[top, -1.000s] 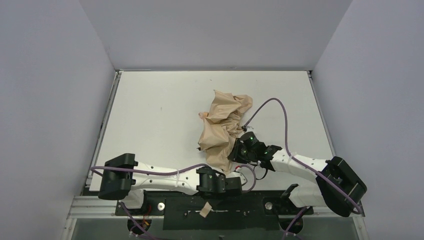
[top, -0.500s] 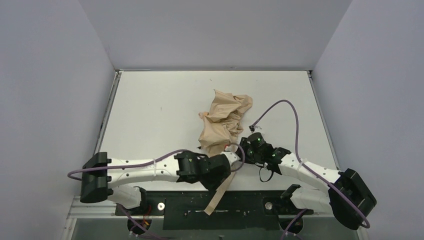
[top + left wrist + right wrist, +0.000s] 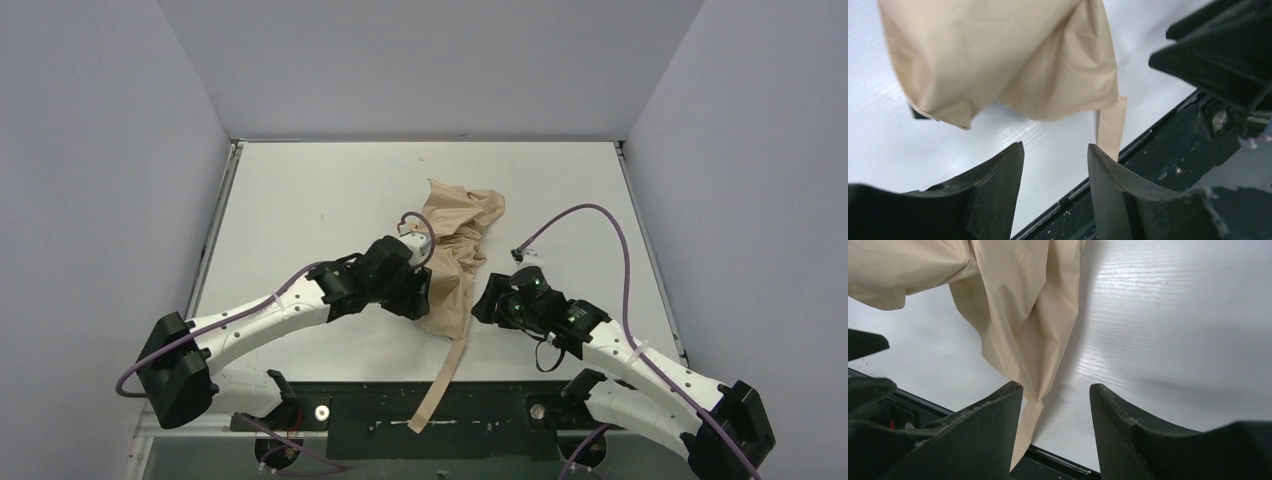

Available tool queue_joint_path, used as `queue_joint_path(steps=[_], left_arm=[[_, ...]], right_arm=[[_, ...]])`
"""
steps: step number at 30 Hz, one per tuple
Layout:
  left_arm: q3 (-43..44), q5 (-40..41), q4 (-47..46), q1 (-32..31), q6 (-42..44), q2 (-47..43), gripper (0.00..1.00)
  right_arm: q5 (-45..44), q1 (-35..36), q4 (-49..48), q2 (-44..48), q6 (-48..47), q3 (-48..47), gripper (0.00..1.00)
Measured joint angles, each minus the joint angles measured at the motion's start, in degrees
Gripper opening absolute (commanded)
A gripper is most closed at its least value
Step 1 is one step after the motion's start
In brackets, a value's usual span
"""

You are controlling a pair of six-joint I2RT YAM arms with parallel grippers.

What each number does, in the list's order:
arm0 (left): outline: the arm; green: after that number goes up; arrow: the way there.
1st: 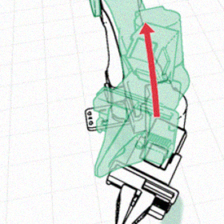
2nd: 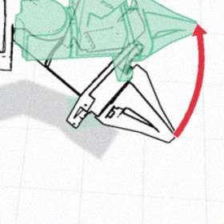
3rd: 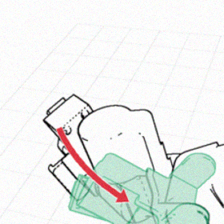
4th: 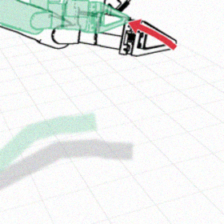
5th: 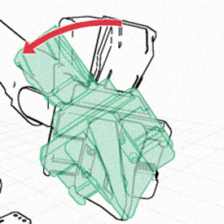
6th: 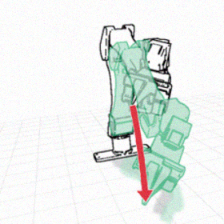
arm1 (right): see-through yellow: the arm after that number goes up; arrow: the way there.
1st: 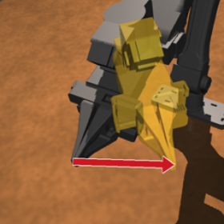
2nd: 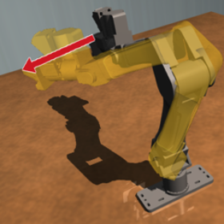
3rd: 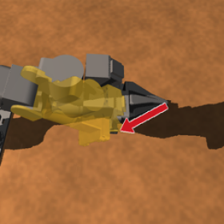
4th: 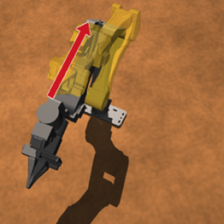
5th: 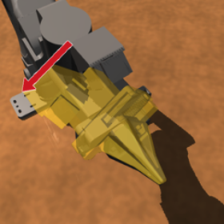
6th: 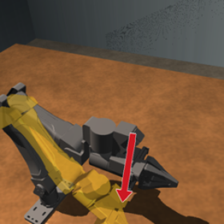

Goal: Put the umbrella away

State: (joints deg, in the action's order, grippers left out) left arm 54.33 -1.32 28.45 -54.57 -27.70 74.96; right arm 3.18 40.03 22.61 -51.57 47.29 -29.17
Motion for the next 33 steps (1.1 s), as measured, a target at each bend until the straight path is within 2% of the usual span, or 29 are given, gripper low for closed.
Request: queue_joint_path(steps=[9, 15, 21, 25, 30, 33], left_arm=[[0.0, -3.9, -6.4, 10.4, -0.3, 2.5, 0.47], [-0.1, -5.4, -8.9, 14.3, -0.3, 3.2, 0.47], [-0.1, -6.8, -9.9, 17.3, -0.2, 3.7, 0.46], [-0.1, -9.0, -11.3, 17.8, -0.1, 4.2, 0.47], [-0.1, -10.7, -13.1, 18.0, -0.1, 4.4, 0.47], [0.0, -11.9, -14.2, 18.9, -0.2, 5.0, 0.47]], right_arm=[[0.4, 0.2, 1.5, 0.5, -0.1, -2.7, 0.56], [0.4, 0.9, 0.7, -0.6, 0.4, -2.7, 0.56], [-0.3, 0.6, 1.4, -5.4, -0.5, -4.8, 0.59], [-0.4, -2.0, 2.3, -7.5, -3.4, -9.9, 0.66], [1.6, -7.6, 2.1, -9.8, -7.2, -14.5, 0.66], [3.8, -8.3, 1.2, -12.8, -8.9, -16.8, 0.64]])
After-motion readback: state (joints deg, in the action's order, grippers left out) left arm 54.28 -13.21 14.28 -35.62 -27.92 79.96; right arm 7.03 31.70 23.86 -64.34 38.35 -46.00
